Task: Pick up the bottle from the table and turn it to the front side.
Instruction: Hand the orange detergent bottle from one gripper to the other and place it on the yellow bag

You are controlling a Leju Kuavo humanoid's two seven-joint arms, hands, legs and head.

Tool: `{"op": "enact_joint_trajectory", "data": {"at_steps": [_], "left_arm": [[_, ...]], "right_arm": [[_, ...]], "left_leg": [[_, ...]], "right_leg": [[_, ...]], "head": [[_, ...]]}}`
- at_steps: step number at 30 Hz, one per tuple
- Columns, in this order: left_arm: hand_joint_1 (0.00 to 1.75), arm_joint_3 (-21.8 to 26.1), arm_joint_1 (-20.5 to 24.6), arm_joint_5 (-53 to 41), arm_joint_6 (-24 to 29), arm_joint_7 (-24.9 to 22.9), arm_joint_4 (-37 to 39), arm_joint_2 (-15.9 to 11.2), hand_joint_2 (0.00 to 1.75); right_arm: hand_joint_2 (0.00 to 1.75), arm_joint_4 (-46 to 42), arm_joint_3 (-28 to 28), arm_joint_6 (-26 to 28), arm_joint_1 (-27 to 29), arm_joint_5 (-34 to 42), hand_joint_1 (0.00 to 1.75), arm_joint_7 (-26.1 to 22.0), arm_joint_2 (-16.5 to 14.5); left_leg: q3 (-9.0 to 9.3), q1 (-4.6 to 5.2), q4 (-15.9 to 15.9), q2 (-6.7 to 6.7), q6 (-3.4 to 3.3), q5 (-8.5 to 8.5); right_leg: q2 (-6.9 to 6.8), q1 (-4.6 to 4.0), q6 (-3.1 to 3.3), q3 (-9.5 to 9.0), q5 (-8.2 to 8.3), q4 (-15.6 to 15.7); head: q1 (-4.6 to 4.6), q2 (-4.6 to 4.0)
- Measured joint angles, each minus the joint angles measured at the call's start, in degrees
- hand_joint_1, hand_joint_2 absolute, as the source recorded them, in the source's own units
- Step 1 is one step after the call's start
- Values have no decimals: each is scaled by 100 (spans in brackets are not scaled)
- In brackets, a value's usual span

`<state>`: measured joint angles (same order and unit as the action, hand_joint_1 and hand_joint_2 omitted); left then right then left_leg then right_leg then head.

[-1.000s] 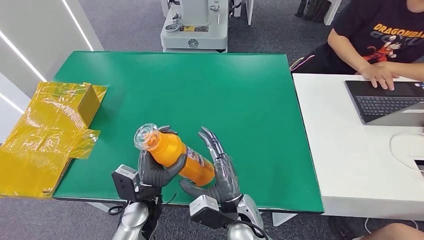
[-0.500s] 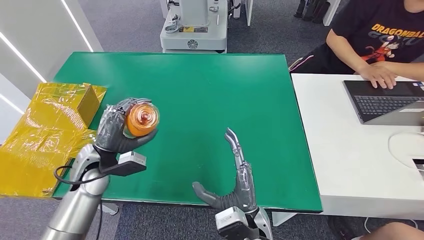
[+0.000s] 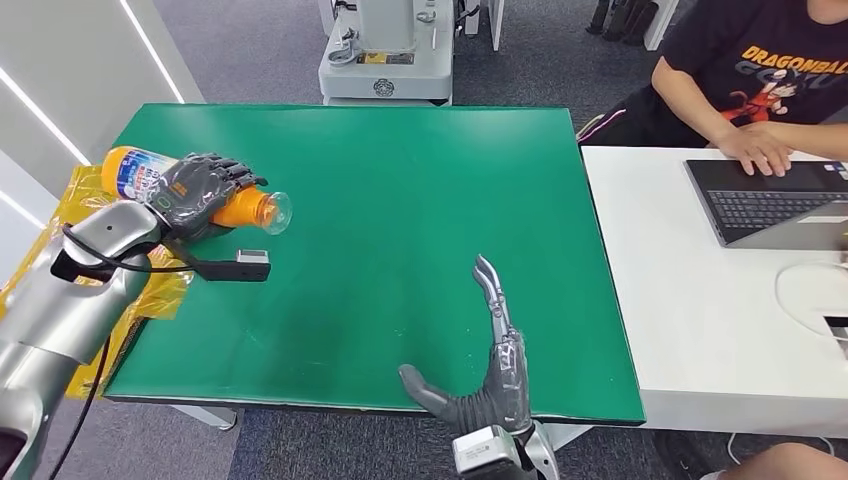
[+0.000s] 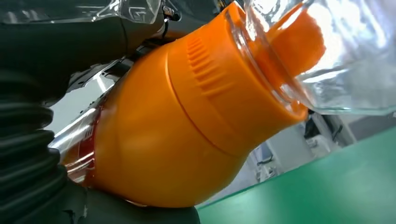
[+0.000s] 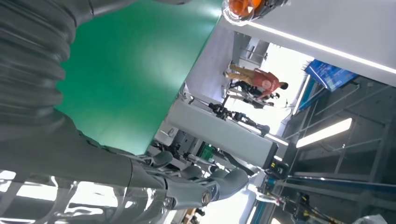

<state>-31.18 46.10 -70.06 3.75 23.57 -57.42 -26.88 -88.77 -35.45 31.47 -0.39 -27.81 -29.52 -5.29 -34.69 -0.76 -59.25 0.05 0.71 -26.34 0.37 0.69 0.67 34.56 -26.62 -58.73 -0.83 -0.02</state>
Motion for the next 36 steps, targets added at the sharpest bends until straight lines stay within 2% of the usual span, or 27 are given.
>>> {"op": "enact_joint_trajectory", "data": {"at_steps": [9, 13, 17, 22, 32, 36], "left_arm": [[175, -553, 556, -114, -95, -16, 832, 5, 175], [175, -995, 794, -137, -280, 173, 1619, 55, 175], [175, -1343, 792, -72, -292, 228, 2272, 129, 175], [175, -1532, 821, -47, -294, 221, 2663, 175, 175], [175, -1577, 615, 140, -307, -305, 3319, 207, 175], [175, -1577, 447, 137, -143, -386, 3464, 183, 175]], "right_arm": [[175, -84, 49, -56, 53, -23, 0, 15, 0], [175, -84, 49, -175, 48, 24, 0, -13, 0], [175, -84, 48, -195, 44, 62, 0, -32, 0], [175, -84, 48, -196, 42, 74, 0, -32, 0], [175, -133, 49, -163, 49, 16, 0, 51, 0], [175, -171, 50, -239, 52, -27, 0, 105, -1]], "left_leg": [[0, -2, 1, 0, 0, -1], [2, -2, 2, 3, 1, 0], [2, -3, 2, 3, 1, 0], [1, -1, 2, -1, 1, 0], [1, -3, 2, 0, 2, 1], [1, -2, 2, 0, 2, 1]], "right_leg": [[0, 0, 1, 2, -1, 0], [3, 0, 1, 1, -1, -1], [3, -1, 2, 1, 0, -2], [0, 0, 1, -2, -1, -2], [1, -1, 2, -2, 0, -4], [0, 0, 1, -1, -2, -4]], "head": [[1, 0], [-1, -1], [0, 0], [0, 0], [0, 0], [-1, 0]]}}
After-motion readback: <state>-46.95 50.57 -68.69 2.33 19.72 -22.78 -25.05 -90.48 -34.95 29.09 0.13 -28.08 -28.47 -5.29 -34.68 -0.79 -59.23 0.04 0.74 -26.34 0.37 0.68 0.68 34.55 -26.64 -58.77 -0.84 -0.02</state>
